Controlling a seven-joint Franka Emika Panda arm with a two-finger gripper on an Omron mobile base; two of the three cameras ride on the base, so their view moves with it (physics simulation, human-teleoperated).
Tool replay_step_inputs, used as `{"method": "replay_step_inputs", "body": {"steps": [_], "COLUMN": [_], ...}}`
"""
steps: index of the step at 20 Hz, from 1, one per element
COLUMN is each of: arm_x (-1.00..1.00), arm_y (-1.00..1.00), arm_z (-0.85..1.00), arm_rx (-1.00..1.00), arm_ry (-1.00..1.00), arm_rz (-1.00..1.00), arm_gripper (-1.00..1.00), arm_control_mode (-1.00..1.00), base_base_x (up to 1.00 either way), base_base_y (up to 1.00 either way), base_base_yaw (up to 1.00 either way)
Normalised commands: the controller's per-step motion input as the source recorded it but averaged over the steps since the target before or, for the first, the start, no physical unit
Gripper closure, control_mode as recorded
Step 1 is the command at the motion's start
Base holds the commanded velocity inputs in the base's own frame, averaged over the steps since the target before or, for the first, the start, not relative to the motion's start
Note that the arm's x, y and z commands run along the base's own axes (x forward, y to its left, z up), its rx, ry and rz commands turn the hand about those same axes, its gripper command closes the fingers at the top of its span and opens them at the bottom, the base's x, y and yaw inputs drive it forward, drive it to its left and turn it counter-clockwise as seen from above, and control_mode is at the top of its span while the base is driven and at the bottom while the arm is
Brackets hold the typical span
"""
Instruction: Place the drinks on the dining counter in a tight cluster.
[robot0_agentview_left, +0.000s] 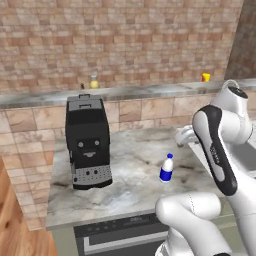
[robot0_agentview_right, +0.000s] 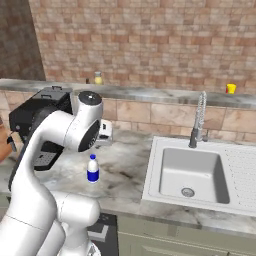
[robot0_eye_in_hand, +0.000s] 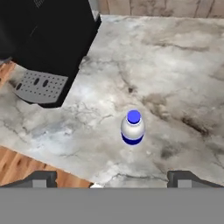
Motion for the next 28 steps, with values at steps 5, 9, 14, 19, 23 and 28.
{"method": "replay_step_inputs", "body": {"steps": [5, 9, 14, 19, 23, 28], "arm_x": [0.44, 0.43, 0.45, 0.16, -0.04, -0.21], "arm_y": [-0.10, -0.06, 0.00, -0.04, -0.09, -0.02], "arm_z": [-0.30, -0.16, -0.19, -0.48, -0.45, -0.06], "arm_rx": [0.06, 0.07, 0.17, 0.12, 0.12, 0.01], "arm_ry": [-0.12, -0.12, -0.24, -0.36, -0.36, -0.18], "arm_rz": [0.33, 0.32, 0.34, 0.38, 0.23, 0.11], "arm_gripper": [-1.00, -1.00, -1.00, -1.00, -1.00, -1.00], "arm_control_mode": [-1.00, -1.00, -1.00, -1.00, -1.00, -1.00], "base_base_x": [0.00, 0.00, 0.00, 0.00, 0.00, 0.00], "base_base_y": [0.00, 0.00, 0.00, 0.00, 0.00, 0.00], "base_base_yaw": [0.00, 0.00, 0.00, 0.00, 0.00, 0.00]}}
